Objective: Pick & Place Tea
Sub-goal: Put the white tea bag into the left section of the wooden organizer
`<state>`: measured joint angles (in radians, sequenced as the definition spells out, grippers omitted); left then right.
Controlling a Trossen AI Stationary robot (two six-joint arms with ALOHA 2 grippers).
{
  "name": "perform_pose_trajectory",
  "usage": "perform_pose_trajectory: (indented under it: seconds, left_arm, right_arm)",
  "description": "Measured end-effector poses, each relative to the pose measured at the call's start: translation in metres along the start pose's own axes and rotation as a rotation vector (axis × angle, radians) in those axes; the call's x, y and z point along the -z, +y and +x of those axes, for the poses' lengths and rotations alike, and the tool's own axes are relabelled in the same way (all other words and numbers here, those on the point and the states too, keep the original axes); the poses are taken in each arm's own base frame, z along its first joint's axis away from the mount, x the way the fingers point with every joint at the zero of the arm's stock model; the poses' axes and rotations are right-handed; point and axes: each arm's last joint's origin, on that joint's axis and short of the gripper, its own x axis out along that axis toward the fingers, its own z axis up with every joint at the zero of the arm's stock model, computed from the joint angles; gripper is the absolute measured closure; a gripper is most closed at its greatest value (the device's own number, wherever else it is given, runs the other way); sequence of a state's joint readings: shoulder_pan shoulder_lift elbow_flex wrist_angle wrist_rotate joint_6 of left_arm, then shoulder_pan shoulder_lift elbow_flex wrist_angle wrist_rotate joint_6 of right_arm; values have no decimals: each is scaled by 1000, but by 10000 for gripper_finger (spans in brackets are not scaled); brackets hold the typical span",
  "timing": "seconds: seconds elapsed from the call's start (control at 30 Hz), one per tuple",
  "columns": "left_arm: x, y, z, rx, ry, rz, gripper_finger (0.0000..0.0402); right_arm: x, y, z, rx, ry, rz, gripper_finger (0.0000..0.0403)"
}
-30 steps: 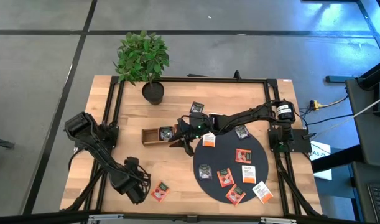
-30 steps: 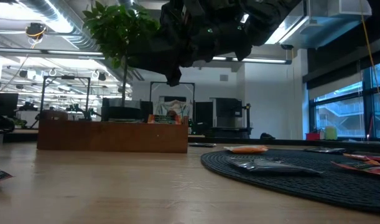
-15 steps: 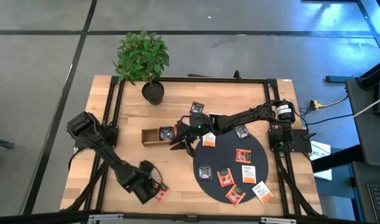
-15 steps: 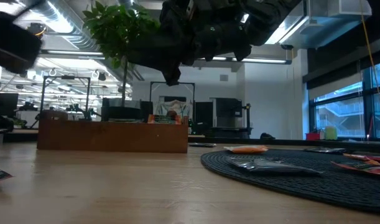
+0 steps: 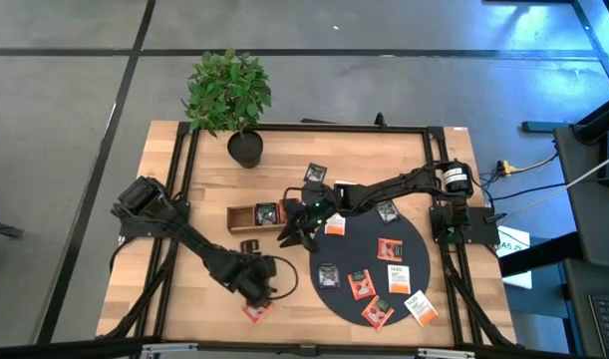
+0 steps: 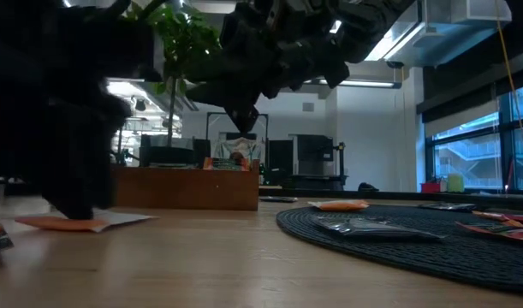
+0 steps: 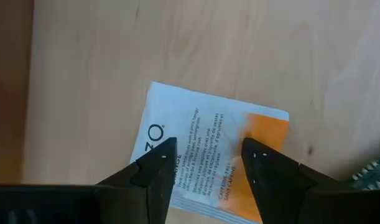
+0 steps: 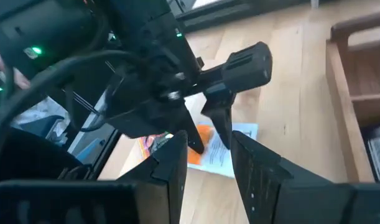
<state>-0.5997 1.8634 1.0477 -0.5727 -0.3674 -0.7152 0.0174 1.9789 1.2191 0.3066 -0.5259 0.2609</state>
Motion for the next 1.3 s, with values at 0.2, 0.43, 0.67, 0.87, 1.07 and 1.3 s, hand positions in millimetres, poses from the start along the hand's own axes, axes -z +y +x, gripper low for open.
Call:
perform_pose_trajectory:
  seconds: [0.2,0.43,0.67,0.87,1.07,1.3]
  left_arm:
    - [-7,4,0,16,-23,40,219]
    - [-9,11,-13,-17,-64,35,219]
    - [-8,21,-35,-16,-60,-73,219]
    - [-12,26,-50,14,-106,-187,219]
    - [-13,26,-51,26,-110,-290,219]
    - [-13,26,-51,28,-111,-295,219]
  right_arm:
    - [0,0,0,0,-1,-1,277]
    - [-2,-2,-1,2,-12,-7,277]
    - [-3,-5,-3,10,-17,0,277]
    - [-3,-5,-3,10,-16,1,277]
    - [-3,-5,-3,9,-23,22,277]
    - [-3,-5,-3,9,-22,23,277]
